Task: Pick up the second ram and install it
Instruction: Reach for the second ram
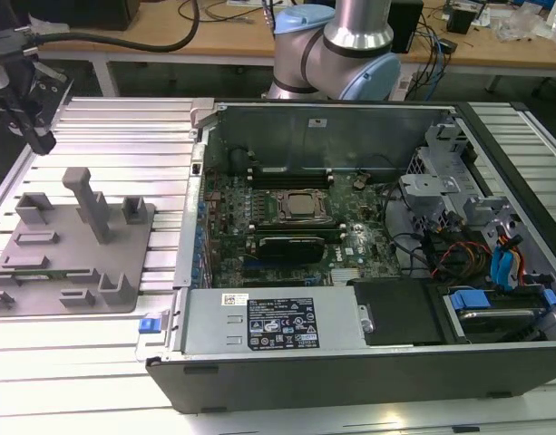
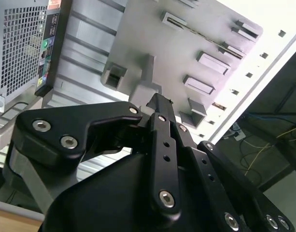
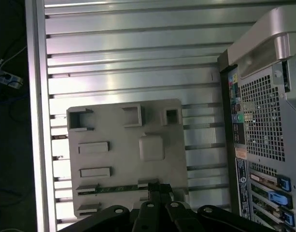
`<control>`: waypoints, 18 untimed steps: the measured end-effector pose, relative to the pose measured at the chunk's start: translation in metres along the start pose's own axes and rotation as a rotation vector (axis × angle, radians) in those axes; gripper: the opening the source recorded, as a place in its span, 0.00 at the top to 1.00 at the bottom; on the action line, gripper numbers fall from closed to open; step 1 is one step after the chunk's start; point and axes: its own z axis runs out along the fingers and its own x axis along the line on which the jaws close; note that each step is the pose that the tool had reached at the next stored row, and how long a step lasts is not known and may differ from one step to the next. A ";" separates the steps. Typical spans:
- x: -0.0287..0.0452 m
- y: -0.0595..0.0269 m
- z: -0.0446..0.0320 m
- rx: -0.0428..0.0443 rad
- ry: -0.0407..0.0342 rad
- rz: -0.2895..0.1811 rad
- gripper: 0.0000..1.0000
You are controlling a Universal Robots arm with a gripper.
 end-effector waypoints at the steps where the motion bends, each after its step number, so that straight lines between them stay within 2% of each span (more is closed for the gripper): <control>1: 0.0044 -0.0004 0.0012 0.0000 0.0000 0.000 0.92; 6: 0.0162 -0.0030 0.0066 0.0000 0.0000 0.000 0.92; 9: 0.0272 -0.0054 0.0101 0.0000 0.0000 0.000 0.92; 15: 0.0405 -0.0074 0.0133 0.0000 0.0000 0.000 0.92; 18: 0.0501 -0.0087 0.0156 -0.0001 0.0000 0.000 0.92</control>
